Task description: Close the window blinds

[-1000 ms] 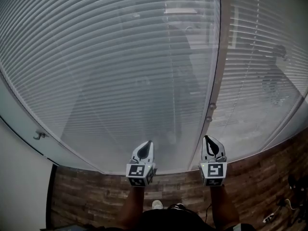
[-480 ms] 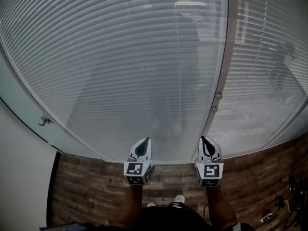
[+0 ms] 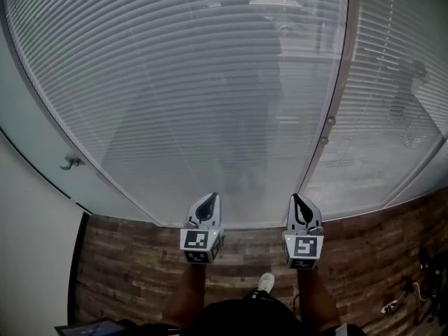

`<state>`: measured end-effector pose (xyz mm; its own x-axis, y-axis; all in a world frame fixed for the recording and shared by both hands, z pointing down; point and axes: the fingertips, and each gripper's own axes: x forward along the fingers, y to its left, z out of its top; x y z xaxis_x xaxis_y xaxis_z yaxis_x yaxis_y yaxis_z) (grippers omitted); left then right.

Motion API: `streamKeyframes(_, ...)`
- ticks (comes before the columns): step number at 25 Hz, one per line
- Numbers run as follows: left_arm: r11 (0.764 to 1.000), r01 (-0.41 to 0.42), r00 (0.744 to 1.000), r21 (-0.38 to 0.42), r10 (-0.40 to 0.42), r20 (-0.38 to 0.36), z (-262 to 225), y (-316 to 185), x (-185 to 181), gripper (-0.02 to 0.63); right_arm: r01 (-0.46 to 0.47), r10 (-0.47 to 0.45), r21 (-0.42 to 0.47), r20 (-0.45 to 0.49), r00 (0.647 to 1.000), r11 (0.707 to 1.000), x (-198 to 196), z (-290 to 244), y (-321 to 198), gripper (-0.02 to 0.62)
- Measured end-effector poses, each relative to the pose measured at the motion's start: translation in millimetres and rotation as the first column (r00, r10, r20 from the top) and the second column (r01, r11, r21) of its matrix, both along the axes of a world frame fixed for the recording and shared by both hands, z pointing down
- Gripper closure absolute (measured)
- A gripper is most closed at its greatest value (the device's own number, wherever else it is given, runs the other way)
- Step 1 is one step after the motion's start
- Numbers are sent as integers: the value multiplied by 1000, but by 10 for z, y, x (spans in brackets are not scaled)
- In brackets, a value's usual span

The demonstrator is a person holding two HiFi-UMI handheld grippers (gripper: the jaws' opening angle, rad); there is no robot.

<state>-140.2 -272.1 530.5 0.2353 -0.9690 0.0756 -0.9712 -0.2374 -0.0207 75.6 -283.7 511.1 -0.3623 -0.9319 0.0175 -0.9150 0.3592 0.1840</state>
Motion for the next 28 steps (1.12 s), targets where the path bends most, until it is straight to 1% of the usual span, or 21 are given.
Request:
streamKeyframes(2,1000,-14,1000,9,14,18,-35,146,-45,611,24,-25,17,19,1000,1000,-187,22,166,592)
streamKeyframes(5,1000,-20,999,21,19,29,-107,389,-158,611,20,-19,-13,53,998,1000,-410,-2,386,592)
streamKeyframes(7,999,-33,998,35,31,60,-103,551,-215,611,30,-29,-11,78,997,999,-542,-3,520,592)
streamKeyframes(9,998,-34,997,44,31,68,-101,722,-310,611,31,-30,-6,106,994,1000,-658,-11,672,592)
streamKeyframes(10,999,-32,998,42,30,62,-90,806,-380,611,26,-25,-10,111,993,1000,-709,-12,759,592)
streamKeyframes(13,999,-35,999,32,33,38,-22,1051,-573,611,20,-19,-10,83,996,1000,-836,43,1010,592)
streamKeyframes(18,998,-51,999,22,50,8,49,1481,-677,611,-4,7,-40,66,998,999,-984,86,1440,592)
streamKeyframes(21,999,-43,999,12,43,-8,84,1695,-807,611,16,-15,-38,35,999,999,-1196,65,1618,592)
streamKeyframes(24,999,-33,999,16,33,-33,43,1855,-793,611,29,-29,-19,32,999,999,-1258,-77,1720,592)
streamKeyframes(28,1000,-22,999,17,23,-28,38,2012,-731,611,58,-58,2,55,997,998,-1247,-143,1868,592)
